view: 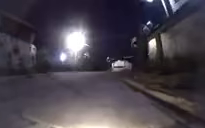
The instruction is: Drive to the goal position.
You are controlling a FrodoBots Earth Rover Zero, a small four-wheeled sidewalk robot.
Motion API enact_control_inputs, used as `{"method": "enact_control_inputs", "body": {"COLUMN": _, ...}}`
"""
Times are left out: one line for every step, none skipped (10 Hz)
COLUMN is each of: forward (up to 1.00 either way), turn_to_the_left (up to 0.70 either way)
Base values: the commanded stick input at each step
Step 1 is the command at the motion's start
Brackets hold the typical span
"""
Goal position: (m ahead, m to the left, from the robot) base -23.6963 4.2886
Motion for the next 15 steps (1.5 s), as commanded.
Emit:
{"method": "enact_control_inputs", "body": {"forward": 0.5, "turn_to_the_left": 0.0}}
{"method": "enact_control_inputs", "body": {"forward": 0.5, "turn_to_the_left": 0.0}}
{"method": "enact_control_inputs", "body": {"forward": 0.5, "turn_to_the_left": 0.0}}
{"method": "enact_control_inputs", "body": {"forward": 0.5, "turn_to_the_left": 0.0}}
{"method": "enact_control_inputs", "body": {"forward": 0.5, "turn_to_the_left": 0.0}}
{"method": "enact_control_inputs", "body": {"forward": 0.5, "turn_to_the_left": 0.0}}
{"method": "enact_control_inputs", "body": {"forward": 0.5, "turn_to_the_left": 0.0}}
{"method": "enact_control_inputs", "body": {"forward": 0.5, "turn_to_the_left": 0.0}}
{"method": "enact_control_inputs", "body": {"forward": 0.5, "turn_to_the_left": 0.0}}
{"method": "enact_control_inputs", "body": {"forward": 0.5, "turn_to_the_left": 0.0}}
{"method": "enact_control_inputs", "body": {"forward": 0.33, "turn_to_the_left": 0.0}}
{"method": "enact_control_inputs", "body": {"forward": 0.0, "turn_to_the_left": 0.0}}
{"method": "enact_control_inputs", "body": {"forward": 0.0, "turn_to_the_left": 0.0}}
{"method": "enact_control_inputs", "body": {"forward": 0.0, "turn_to_the_left": 0.0}}
{"method": "enact_control_inputs", "body": {"forward": 0.0, "turn_to_the_left": 0.0}}
